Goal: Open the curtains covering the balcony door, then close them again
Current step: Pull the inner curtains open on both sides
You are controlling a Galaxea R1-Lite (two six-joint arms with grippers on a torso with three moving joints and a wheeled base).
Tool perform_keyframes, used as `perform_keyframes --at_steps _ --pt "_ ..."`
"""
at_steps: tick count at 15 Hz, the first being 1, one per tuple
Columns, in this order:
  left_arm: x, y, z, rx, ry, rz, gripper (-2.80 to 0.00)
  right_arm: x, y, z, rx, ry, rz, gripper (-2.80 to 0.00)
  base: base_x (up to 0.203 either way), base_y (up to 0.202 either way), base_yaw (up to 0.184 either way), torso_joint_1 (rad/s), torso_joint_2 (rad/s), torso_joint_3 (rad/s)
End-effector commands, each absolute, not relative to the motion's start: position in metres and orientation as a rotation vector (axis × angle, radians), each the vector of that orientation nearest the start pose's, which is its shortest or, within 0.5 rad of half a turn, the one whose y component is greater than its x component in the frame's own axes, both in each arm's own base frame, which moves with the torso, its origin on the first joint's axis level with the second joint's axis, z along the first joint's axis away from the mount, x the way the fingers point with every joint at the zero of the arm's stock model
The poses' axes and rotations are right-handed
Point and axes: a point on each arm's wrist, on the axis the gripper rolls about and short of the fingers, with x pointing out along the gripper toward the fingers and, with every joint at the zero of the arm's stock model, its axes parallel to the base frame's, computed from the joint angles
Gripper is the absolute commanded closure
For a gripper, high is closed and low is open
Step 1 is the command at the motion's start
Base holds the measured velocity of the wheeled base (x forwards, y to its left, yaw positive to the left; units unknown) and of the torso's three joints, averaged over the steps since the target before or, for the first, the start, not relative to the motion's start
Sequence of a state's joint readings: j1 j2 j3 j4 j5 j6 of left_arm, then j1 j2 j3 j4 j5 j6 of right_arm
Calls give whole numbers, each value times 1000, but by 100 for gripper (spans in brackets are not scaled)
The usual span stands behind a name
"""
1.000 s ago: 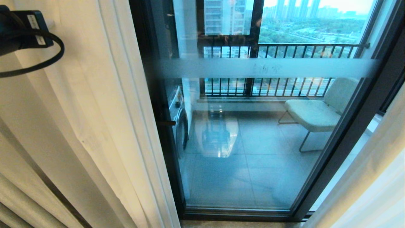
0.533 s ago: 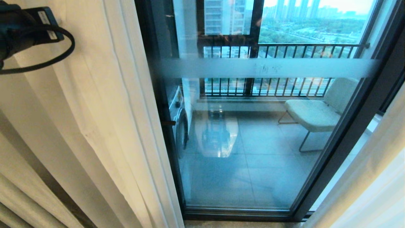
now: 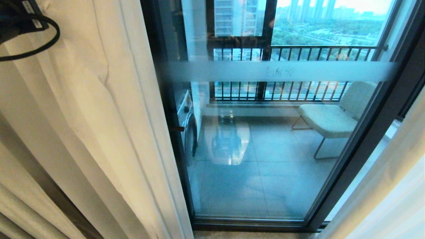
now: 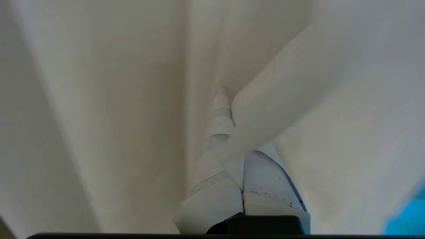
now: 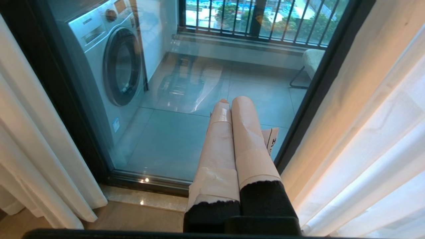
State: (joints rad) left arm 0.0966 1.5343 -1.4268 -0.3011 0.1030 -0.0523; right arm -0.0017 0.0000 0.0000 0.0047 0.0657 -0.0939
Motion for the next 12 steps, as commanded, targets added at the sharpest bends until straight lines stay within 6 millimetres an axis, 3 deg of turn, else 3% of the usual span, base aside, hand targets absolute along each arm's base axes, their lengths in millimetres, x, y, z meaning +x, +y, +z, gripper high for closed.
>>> perform_keyframes --at_steps 1,7,12 --pt "277 51 380 -41 -212 233 0 -23 2 75 -95 2 65 0 0 0 0 0 0 0" --pt "279 111 389 -34 -215 294 0 -23 2 75 -95 2 65 0 0 0 0 0 0 0" --pt "284 178 388 -11 -224 349 0 -23 2 75 -95 2 65 0 0 0 0 0 0 0"
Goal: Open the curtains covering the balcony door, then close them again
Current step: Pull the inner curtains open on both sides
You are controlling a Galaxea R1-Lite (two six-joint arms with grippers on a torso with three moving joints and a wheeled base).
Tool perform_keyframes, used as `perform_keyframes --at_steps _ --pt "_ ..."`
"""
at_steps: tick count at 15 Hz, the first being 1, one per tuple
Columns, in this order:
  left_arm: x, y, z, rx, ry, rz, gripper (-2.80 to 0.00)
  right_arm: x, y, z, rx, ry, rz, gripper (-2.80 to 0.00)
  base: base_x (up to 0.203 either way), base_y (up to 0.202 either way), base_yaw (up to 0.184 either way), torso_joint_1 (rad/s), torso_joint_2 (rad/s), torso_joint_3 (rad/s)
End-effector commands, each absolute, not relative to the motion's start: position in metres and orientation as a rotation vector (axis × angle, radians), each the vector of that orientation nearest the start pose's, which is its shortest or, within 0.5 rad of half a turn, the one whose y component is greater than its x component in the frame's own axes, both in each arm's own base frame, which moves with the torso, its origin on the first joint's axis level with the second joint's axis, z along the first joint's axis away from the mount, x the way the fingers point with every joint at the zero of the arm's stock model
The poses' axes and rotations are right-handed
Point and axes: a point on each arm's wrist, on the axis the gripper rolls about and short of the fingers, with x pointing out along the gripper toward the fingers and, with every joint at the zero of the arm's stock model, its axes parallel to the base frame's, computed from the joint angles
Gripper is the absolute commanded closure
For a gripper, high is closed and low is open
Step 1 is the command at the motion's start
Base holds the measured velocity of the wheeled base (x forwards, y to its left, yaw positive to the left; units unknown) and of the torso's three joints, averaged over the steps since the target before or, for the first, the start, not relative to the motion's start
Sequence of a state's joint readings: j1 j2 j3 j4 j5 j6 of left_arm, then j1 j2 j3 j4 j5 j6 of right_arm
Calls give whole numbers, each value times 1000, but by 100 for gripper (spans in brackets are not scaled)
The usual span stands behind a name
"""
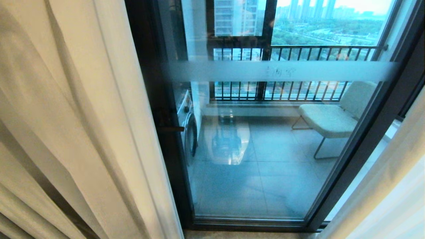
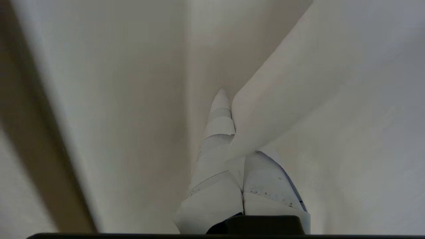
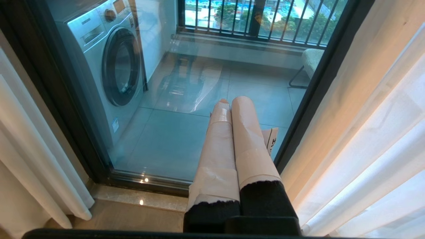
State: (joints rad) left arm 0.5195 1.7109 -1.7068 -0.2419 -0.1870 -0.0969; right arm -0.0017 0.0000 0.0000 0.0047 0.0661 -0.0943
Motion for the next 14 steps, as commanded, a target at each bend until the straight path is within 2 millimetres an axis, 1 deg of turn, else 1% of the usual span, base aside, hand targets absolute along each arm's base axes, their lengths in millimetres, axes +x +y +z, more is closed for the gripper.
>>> perform_keyframes --at_steps 1,4,9,11,12,14 --pt "285 190 389 -7 -230 352 0 -23 2 75 -95 1 66 0 0 0 0 0 0 0" --pt "283 228 383 -27 -233 381 0 -23 2 75 -95 2 65 0 0 0 0 0 0 0" --pt "269 289 370 -44 -229 448 0 -23 2 75 -95 2 65 0 0 0 0 0 0 0" --pt "262 312 361 -58 -226 483 0 -23 2 75 -95 2 65 0 0 0 0 0 0 0" --pt "258 324 354 -75 -223 503 0 -23 2 75 -95 2 65 0 0 0 0 0 0 0" --pt "254 341 344 -86 -226 532 0 -23 2 75 -95 1 66 0 0 0 0 0 0 0"
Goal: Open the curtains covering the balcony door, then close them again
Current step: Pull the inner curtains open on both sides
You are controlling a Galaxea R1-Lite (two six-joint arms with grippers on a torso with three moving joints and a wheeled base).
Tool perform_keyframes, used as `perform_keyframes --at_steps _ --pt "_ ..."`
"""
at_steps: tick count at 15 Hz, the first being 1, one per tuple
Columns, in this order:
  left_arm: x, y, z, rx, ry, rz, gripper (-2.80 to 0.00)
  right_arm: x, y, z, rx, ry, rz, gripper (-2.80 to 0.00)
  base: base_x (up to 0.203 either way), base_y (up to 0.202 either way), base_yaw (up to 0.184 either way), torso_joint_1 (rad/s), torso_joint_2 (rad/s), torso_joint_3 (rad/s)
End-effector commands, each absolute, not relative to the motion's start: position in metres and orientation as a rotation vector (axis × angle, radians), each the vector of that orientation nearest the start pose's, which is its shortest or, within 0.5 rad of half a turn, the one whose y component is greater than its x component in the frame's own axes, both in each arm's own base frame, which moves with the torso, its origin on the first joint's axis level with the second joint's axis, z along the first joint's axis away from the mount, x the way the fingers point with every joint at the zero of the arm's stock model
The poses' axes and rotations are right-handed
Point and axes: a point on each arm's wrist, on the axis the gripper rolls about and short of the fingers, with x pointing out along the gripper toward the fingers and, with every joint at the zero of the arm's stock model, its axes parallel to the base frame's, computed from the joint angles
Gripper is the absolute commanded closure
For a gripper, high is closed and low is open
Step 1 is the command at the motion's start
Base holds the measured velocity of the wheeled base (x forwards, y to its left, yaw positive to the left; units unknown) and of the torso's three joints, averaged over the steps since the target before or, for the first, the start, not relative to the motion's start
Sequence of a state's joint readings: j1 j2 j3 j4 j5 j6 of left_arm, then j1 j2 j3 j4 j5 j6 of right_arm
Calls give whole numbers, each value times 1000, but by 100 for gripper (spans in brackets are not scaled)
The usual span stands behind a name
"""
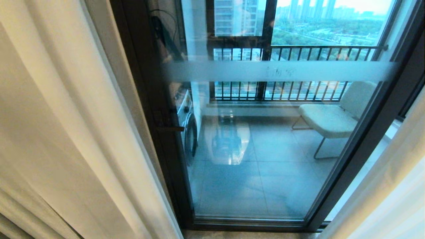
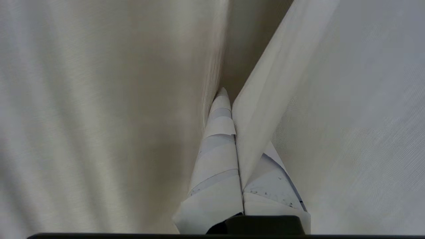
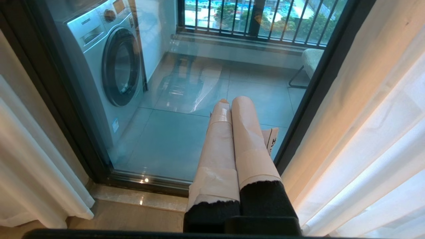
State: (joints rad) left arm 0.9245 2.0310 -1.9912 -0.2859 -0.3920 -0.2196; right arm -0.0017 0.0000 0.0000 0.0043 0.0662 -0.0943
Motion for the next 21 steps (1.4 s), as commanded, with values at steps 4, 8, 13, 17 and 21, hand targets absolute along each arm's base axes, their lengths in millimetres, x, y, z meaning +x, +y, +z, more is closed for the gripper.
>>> perform_keyframes --at_steps 4,8,13,17,21 --pt "248 359 330 -91 -219 569 0 -23 2 75 -95 1 66 0 0 0 0 0 0 0" --pt "249 361 329 -90 -221 567 0 -23 2 75 -95 2 65 0 0 0 0 0 0 0" --pt "247 353 338 -77 -236 558 0 -23 2 75 -95 2 65 0 0 0 0 0 0 0" --pt "242 331 361 -53 -270 532 0 -23 2 75 -95 2 65 0 0 0 0 0 0 0" --pt "238 292 388 -58 -271 480 0 -23 2 75 -95 1 66 0 0 0 0 0 0 0"
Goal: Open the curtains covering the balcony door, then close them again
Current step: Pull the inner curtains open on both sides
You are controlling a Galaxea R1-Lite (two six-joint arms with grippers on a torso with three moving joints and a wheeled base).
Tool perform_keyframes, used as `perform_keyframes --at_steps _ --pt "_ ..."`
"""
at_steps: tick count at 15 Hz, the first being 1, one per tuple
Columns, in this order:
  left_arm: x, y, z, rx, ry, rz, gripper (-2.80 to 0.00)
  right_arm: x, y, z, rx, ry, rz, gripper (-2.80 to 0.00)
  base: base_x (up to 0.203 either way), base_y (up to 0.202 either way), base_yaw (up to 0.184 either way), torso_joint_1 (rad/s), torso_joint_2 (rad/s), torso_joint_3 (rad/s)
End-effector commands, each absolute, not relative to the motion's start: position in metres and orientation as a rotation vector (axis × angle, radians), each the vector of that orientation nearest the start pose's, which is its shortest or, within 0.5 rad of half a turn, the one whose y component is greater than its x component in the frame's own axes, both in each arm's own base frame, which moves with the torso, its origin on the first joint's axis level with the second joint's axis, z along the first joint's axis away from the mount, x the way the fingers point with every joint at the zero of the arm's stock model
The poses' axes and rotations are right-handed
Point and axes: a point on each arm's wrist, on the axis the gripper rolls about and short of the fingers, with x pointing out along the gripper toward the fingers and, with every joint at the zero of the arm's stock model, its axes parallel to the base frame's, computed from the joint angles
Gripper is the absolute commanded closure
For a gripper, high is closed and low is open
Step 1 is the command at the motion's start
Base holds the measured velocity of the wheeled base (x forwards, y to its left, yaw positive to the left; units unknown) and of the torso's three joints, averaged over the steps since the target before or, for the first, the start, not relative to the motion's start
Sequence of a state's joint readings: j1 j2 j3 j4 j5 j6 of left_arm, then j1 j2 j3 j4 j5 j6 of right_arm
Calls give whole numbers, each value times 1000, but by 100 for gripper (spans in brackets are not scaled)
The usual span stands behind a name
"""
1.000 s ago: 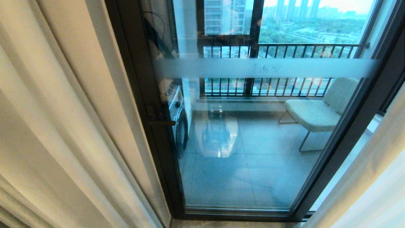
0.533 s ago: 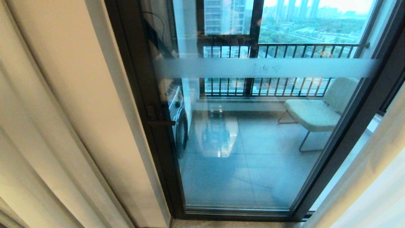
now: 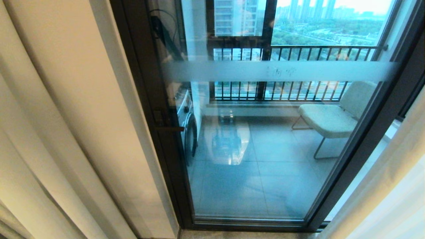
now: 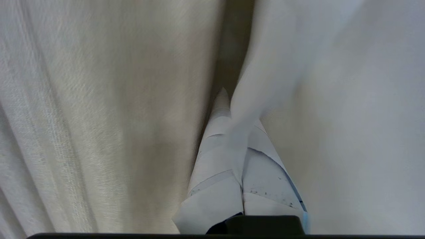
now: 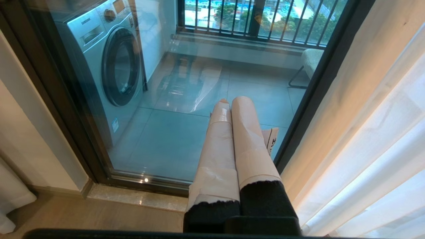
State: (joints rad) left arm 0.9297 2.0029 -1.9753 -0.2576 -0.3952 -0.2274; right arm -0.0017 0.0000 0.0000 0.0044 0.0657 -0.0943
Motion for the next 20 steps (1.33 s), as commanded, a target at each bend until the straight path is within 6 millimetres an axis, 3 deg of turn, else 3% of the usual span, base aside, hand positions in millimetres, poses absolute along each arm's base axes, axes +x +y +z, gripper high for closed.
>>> perform_keyframes --at_steps 1,8,12,20 --pt "241 280 392 -67 -262 456 0 -23 2 75 -95 2 65 0 0 0 0 0 0 0" --pt "254 216 399 -109 -209 312 0 -23 2 75 -95 2 65 0 0 0 0 0 0 0" --pt "255 207 401 -91 -208 292 0 -23 2 75 -95 2 65 0 0 0 0 0 0 0" --pt "251 194 370 -100 -114 280 0 -23 2 75 -95 2 65 0 0 0 0 0 0 0"
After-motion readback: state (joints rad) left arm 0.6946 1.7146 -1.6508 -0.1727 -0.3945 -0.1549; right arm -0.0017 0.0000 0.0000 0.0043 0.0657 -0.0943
